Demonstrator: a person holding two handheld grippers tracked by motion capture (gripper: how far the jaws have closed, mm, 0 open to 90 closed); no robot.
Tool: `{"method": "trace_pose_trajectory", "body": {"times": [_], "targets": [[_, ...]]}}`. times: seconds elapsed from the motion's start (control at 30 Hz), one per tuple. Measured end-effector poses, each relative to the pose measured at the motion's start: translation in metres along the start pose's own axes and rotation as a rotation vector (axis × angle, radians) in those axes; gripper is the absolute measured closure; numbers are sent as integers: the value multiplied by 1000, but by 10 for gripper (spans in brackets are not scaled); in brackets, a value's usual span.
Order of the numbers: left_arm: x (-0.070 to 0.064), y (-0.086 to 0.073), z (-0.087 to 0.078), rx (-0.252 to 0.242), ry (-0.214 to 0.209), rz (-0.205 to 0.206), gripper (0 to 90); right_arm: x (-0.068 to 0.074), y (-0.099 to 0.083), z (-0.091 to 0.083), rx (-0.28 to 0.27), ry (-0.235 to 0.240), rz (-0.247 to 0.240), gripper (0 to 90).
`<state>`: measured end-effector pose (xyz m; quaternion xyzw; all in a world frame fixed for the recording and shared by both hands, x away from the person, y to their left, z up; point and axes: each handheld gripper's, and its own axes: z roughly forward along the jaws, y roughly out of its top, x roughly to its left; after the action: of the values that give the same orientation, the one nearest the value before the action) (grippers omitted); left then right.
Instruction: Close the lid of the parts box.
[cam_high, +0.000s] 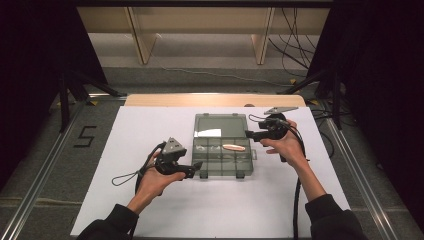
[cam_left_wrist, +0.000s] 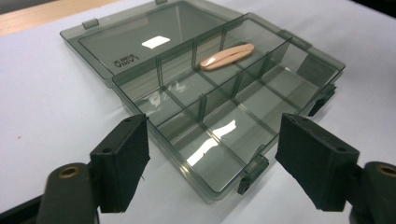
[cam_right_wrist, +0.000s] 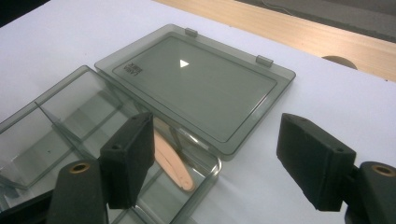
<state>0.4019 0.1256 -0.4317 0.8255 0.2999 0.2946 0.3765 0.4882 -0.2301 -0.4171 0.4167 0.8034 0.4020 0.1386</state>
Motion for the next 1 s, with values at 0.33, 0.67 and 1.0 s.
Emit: {"method": "trace_pose_trajectory", "body": {"times": [0.33, 0.67, 1.0], "targets": [[-1, 8, 15, 162, -61, -3, 323, -5, 0, 5, -19, 18, 11, 287], [2, 9, 25, 209, -91, -16, 409, -11, -3, 5, -11, 4, 34, 286], [3, 5, 33, 226, -79, -11, 502, -8, -1, 9, 1, 0, 40, 286]]}}
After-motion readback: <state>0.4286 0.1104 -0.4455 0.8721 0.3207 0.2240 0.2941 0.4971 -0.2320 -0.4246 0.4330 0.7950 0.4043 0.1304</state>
